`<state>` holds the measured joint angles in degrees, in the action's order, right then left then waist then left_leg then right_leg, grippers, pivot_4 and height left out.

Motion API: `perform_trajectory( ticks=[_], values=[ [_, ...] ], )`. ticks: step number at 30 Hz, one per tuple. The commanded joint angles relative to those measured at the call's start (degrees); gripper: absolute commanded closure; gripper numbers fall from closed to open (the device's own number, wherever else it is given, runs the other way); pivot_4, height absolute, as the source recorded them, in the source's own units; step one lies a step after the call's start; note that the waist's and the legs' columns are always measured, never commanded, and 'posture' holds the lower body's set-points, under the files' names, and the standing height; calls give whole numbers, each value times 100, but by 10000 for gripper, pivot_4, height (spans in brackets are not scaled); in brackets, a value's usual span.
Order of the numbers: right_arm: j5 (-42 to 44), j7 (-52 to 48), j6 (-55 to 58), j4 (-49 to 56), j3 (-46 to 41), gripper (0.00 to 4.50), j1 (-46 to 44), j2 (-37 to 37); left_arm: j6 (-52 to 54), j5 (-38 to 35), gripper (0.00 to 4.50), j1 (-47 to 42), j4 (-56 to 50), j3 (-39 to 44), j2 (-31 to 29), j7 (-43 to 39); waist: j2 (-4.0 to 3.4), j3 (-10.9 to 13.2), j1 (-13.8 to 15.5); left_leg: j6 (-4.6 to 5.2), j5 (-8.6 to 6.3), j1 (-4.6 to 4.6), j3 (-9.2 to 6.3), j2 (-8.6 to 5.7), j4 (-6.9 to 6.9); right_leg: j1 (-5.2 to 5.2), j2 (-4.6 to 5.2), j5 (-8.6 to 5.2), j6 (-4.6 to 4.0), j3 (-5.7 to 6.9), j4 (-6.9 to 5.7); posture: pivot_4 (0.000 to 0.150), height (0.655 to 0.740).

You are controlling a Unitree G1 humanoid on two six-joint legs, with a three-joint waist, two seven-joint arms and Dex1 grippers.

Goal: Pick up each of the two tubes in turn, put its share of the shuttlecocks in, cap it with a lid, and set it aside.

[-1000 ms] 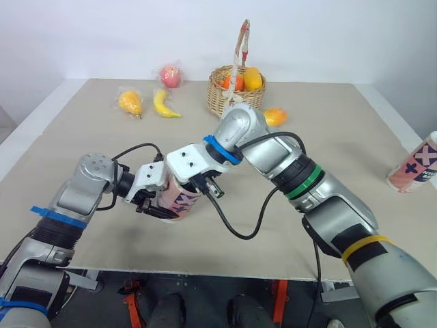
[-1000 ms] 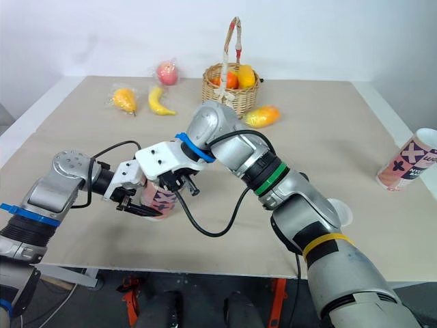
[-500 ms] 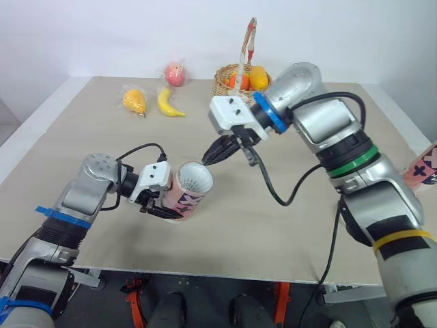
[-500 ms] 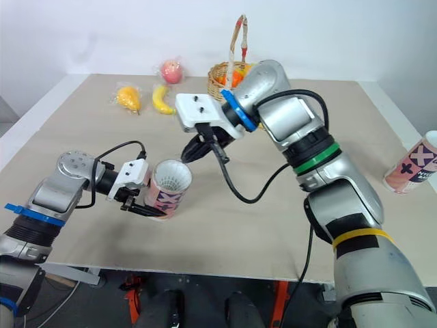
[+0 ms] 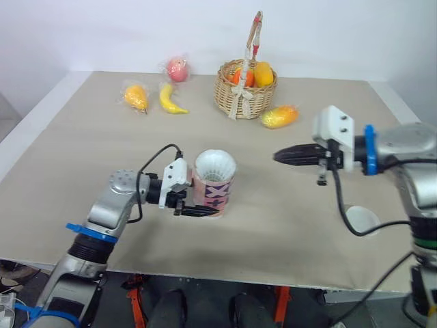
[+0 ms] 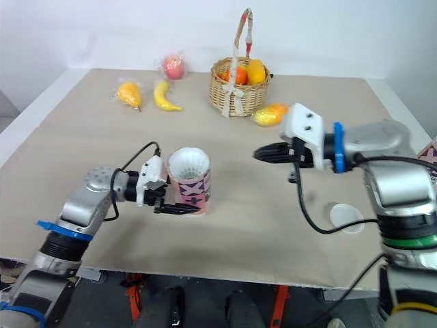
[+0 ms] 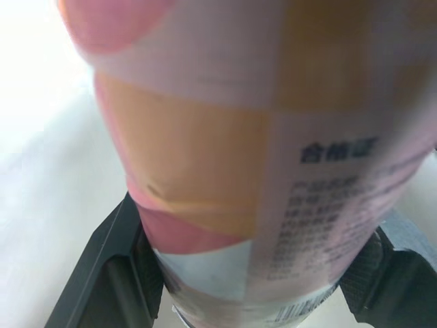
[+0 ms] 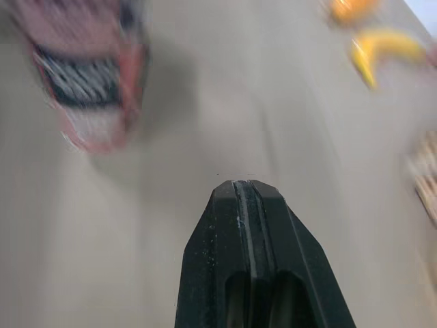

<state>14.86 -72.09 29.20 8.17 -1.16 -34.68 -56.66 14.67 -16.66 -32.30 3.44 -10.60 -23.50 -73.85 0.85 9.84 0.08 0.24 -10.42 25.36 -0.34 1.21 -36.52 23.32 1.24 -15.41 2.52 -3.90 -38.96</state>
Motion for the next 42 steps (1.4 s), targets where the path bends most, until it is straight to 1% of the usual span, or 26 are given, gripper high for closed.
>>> perform_trajectory(
  ticks=[1, 3, 4, 5, 7, 8, 9, 10, 15, 20, 25, 36, 38, 39, 40, 41, 42],
  values=[
    [-347, 95, -346, -485, -221, 44114, 271, -478, -10, -172, 15981, -64, 25, 21, 228, 231, 0, 1, -7, 0, 0, -1, 3, 0, 0, 1, -1, 0, 0, -1, 0, 1500, 7400],
    [-612, 92, -635, -1059, -123, 44114, 352, -745, -6, -189, 15981, -97, 129, -30, 379, 265, -3, 4, -63, 0, 2, -7, 16, 2, -3, 3, -2, 2, 0, -11, -1, 1500, 7400],
    [-742, 90, -775, -1354, -71, 38407, 375, -854, -19, -180, 15981, -105, 176, -60, 448, 288, -2, 4, -90, 1, 4, -10, 20, 2, -4, 1, -1, 4, 5, -14, -1, 1500, 7400],
    [-826, 56, -897, -1616, -27, 34958, 386, -941, -15, -169, 15981, -109, 218, -93, 509, 297, -2, 4, -122, 1, 5, -17, 24, 2, -4, -3, -1, 5, 9, -17, -1, 1500, 7400],
    [-1077, 0, -1290, -2200, 113, 25032, 412, -1138, 15, -163, 15981, -101, 289, -176, 638, 290, -1, 4, -130, 2, 6, -20, 28, 2, -5, -6, -1, 4, 16, -20, 0, 1500, 7400],
    [-1165, -17, -1427, -2455, 163, 21034, 382, -1193, 29, -153, 15981, -82, 296, -226, 675, 273, -1, 4, -134, 2, 6, -21, 29, 2, -5, -6, -1, 4, 16, -21, -1, 1500, 7400],
    [-1208, -57, -1497, -2680, 189, 15299, 314, -1218, 52, -127, 15981, -62, 299, -287, 693, 250, -1, 4, -140, 2, 6, -21, 31, 2, -4, -5, -1, 4, 15, -24, -1, 1500, 7400],
    [-1224, -102, -1549, -2845, 201, 11844, 250, -1223, 54, -98, 15981, -42, 298, -340, 694, 231, -2, 4, -149, 2, 6, -23, 34, 2, -3, -4, -2, 5, 14, -28, -1, 1500, 7400],
    [-1472, -178, -1679, -3939, 435, 11844, -225, -1072, -99, 92, 15981, -3, 402, -554, 604, 211, -12, 3, -187, 2, 6, -26, 37, 3, 2, -2, -8, 8, 9, -39, -1, 1500, 7400],
    [-1598, -338, -1729, -4551, 634, 11844, -358, -888, -410, 287, 15981, 26, 560, -631, 547, 259, -12, 3, -186, 1, 6, -27, 34, 3, 0, -8, -9, 9, 7, -37, -1, 1500, 7400],
    [-1574, -612, -1580, -4603, 691, 11844, -285, -859, -609, 360, 15981, 108, 607, -663, 519, 308, -15, 2, -184, 1, 6, -27, 39, -1, 0, -7, -4, 11, 11, -43, -1, 1500, 7400],
    [-1829, -647, -1510, -4671, 863, 11844, -112, -791, -726, 404, 15981, 181, 630, -760, 434, 338, -17, 0, -185, 1, 7, -32, 38, 1, -3, -11, -7, 15, 12, -43, -2, 1500, 7400],
    [-1809, -779, -1484, -4677, 892, 16823, -65, -747, -430, 259, 15981, 152, 531, -729, 408, 280, -17, 0, -186, 1, 7, -33, 36, 1, -4, -14, -8, 15, 12, -42, -2, 1500, 7400],
    [-1806, -838, -1489, -4685, 903, 18599, -52, -728, -288, 197, 15981, 135, 480, -727, 389, 241, -16, 0, -186, 1, 7, -35, 35, 1, -4, -16, -8, 15, 12, -41, -2, 1500, 7400],
    [-1791, -880, -1472, -4684, 897, 24286, -49, -703, -113, 126, 15981, 123, 421, -726, 362, 209, -16, 0, -186, 1, 7, -37, 35, 1, -5, -19, -8, 15, 12, -41, -2, 1500, 7400],
    [-1788, -910, -1465, -4695, 893, 28169, -61, -679, 4, 90, 15981, 104, 399, -735, 340, 185, -14, 0, -187, 1, 7, -39, 34, 1, -5, -22, -8, 15, 13, -40, -2, 1500, 7400],
    [-1786, -946, -1479, -4661, 894, 33522, -47, -664, 35, 113, 15981, 97, 384, -774, 285, 135, -13, 0, -188, 1, 7, -45, 34, 1, -6, -29, -8, 15, 13, -40, -2, 1500, 7400]
  ],
)
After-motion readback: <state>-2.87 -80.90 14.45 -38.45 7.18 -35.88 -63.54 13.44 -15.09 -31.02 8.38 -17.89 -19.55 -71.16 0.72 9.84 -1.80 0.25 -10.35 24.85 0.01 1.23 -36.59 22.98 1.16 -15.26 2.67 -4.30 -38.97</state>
